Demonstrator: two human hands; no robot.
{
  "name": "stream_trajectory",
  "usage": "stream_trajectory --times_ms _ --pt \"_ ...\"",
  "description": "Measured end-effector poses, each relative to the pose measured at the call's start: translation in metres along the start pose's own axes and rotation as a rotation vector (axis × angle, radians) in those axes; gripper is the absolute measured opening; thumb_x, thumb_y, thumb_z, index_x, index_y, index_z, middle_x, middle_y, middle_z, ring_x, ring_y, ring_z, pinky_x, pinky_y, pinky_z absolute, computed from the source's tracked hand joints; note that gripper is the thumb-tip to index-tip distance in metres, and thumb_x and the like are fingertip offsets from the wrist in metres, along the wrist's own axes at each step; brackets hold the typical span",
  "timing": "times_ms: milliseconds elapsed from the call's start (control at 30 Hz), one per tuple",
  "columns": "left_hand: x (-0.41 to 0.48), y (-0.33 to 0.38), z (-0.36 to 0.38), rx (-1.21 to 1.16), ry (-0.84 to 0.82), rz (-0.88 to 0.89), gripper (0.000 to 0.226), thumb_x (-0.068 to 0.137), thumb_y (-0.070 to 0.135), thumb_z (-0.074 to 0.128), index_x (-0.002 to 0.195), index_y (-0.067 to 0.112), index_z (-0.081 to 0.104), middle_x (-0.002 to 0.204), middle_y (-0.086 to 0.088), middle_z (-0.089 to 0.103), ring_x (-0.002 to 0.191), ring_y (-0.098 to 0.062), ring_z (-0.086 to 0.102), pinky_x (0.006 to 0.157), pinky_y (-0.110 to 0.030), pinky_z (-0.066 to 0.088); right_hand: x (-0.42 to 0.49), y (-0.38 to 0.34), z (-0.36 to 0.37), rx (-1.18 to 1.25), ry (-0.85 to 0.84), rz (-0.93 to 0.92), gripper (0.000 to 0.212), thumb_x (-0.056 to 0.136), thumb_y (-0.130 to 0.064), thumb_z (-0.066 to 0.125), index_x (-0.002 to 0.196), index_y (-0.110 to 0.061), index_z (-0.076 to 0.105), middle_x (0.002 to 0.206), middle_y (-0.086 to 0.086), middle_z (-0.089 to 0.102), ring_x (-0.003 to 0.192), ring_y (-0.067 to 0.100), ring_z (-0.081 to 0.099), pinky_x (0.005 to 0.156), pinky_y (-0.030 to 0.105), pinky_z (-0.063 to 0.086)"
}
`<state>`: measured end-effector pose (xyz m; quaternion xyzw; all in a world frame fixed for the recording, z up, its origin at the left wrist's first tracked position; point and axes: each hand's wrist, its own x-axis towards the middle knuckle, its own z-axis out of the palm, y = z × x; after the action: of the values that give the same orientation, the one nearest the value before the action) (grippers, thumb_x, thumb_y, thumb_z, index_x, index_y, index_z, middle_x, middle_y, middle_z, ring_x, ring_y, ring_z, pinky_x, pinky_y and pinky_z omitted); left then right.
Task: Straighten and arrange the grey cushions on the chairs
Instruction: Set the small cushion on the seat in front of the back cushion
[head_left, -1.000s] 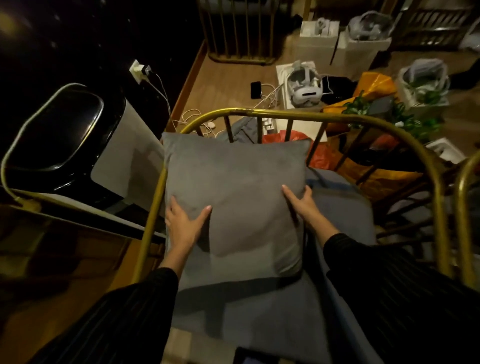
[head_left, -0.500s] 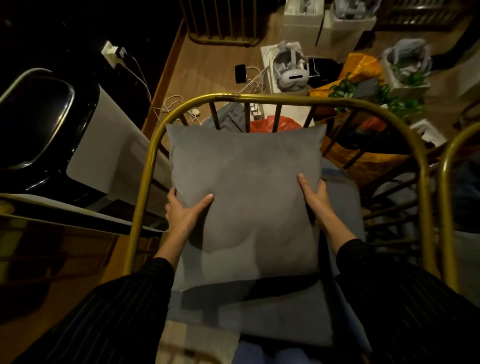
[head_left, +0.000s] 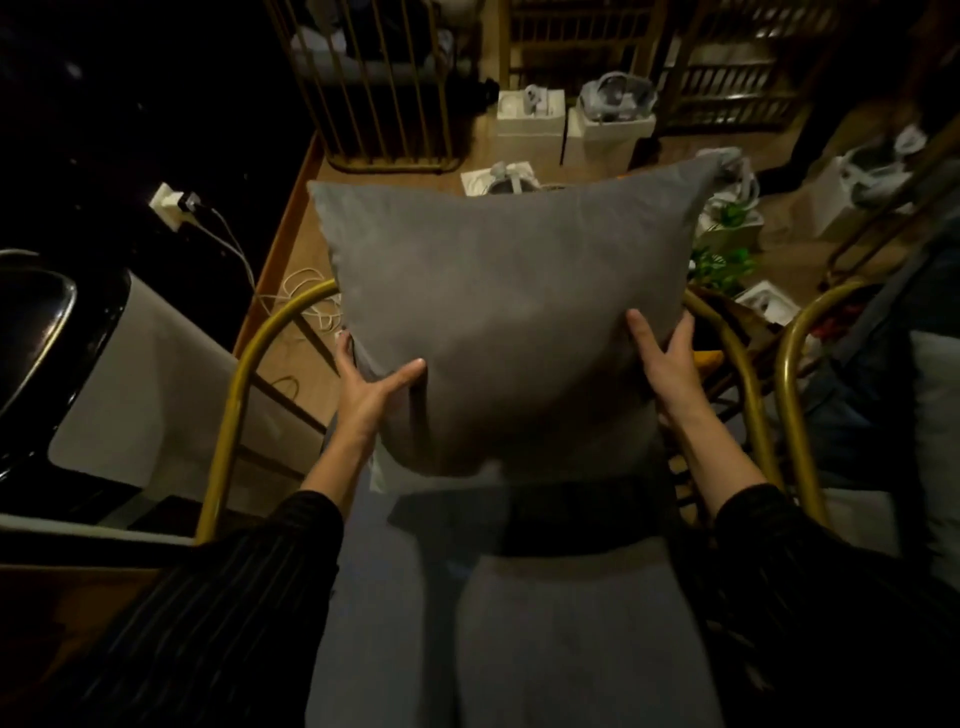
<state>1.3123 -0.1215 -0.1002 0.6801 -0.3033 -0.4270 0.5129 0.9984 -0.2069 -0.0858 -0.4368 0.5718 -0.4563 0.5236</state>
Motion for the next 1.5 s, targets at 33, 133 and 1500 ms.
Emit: stream_trajectory --times_ms 33,133,1500 --pt "0.009 0.004 0.001 -0.017 -0.006 -0.005 0.116 0.061 0.036 0.087 0.149 0.037 0.011 0.159 -0.003 0.025 0.141 -0.029 0.032 0.113 -0.049 0.033 0.009 0.0 0.0 0.014 -0.006 0.005 0.084 0.086 -0.044 0.064 0.152 -0.024 0.016 0.153 0.001 0.037 0.139 0.019 0.037 0.112 0.038 0.035" --pt "0.032 0.005 0.004 -0.041 -0.034 -0.019 0.118 0.058 0.035 0.088 0.147 0.046 0.011 0.16 -0.003 0.02 0.143 -0.033 0.028 0.113 -0.058 0.032 0.026 0.004 0.004 0.044 -0.009 0.066 0.096 0.08 -0.049 0.068 0.153 -0.024 0.011 0.153 0.003 0.036 0.139 0.021 0.037 0.111 0.039 0.036" --pt "-0.139 0.001 0.192 0.428 -0.29 -0.241 0.04 0.095 0.017 0.055 0.132 0.005 0.054 0.13 -0.016 0.06 0.121 -0.032 0.056 0.104 -0.04 0.046 -0.075 0.006 -0.1 -0.317 -0.075 0.362 0.043 0.092 -0.021 0.062 0.132 -0.008 0.053 0.114 0.008 0.063 0.094 0.021 0.064 0.062 0.021 0.043"
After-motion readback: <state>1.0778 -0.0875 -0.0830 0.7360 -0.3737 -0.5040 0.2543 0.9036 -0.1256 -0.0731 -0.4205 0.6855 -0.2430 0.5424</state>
